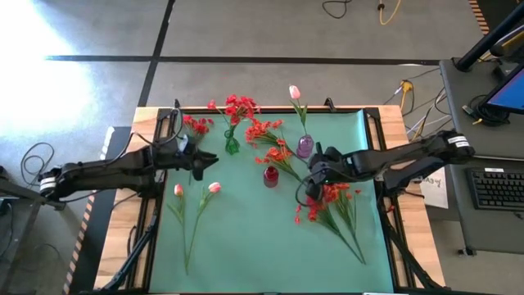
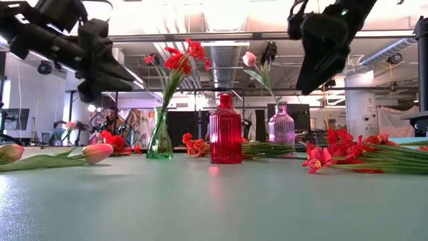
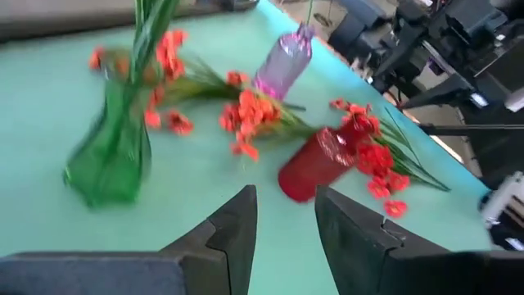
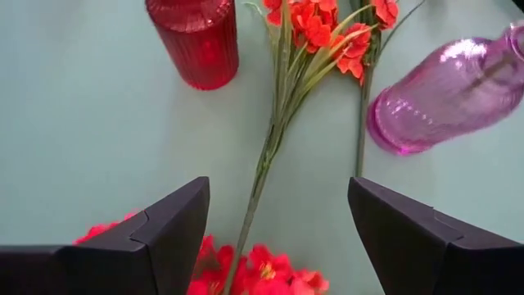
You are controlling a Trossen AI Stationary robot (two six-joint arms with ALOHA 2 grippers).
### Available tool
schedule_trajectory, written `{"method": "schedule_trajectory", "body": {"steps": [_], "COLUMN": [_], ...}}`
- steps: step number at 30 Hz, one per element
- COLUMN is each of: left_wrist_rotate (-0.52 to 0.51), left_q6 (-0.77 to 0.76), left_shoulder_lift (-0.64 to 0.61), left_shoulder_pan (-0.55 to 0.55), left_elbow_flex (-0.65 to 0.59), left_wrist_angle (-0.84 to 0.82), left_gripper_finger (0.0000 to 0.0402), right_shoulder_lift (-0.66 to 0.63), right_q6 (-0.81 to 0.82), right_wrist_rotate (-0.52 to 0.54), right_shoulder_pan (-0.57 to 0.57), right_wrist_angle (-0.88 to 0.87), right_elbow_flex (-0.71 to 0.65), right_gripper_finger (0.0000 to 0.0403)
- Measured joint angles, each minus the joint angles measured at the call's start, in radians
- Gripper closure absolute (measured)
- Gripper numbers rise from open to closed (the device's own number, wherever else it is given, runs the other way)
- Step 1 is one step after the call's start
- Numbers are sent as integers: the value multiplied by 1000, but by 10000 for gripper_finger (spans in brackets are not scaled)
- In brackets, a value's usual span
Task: Sort flowers into vase by color
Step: Put the orange flowers into the red vase
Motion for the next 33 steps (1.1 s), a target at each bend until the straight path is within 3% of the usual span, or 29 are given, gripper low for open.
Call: {"method": "schedule_trajectory", "body": {"steps": [4, 10, 19, 33], "left_wrist_rotate": [-43, -213, -447, -507], "left_q6": [-71, -150, -238, -279], "left_shoulder_lift": [-6, 32, 97, 199], "left_shoulder_pan": [-85, -263, -500, -574], "left_elbow_flex": [0, 0, 0, 0], "left_wrist_angle": [-43, -30, 8, 70], "left_gripper_finger": [286, 286, 286, 286], "right_shoulder_lift": [48, 142, 276, 430], "right_q6": [-110, -301, -327, -257], "right_wrist_rotate": [-7, -28, -29, -28], "right_shoulder_pan": [-28, -57, -89, -141], "right_wrist_angle": [59, 164, 237, 315], "right_elbow_flex": [0, 0, 0, 0], "right_gripper_finger": [124, 120, 120, 150]}}
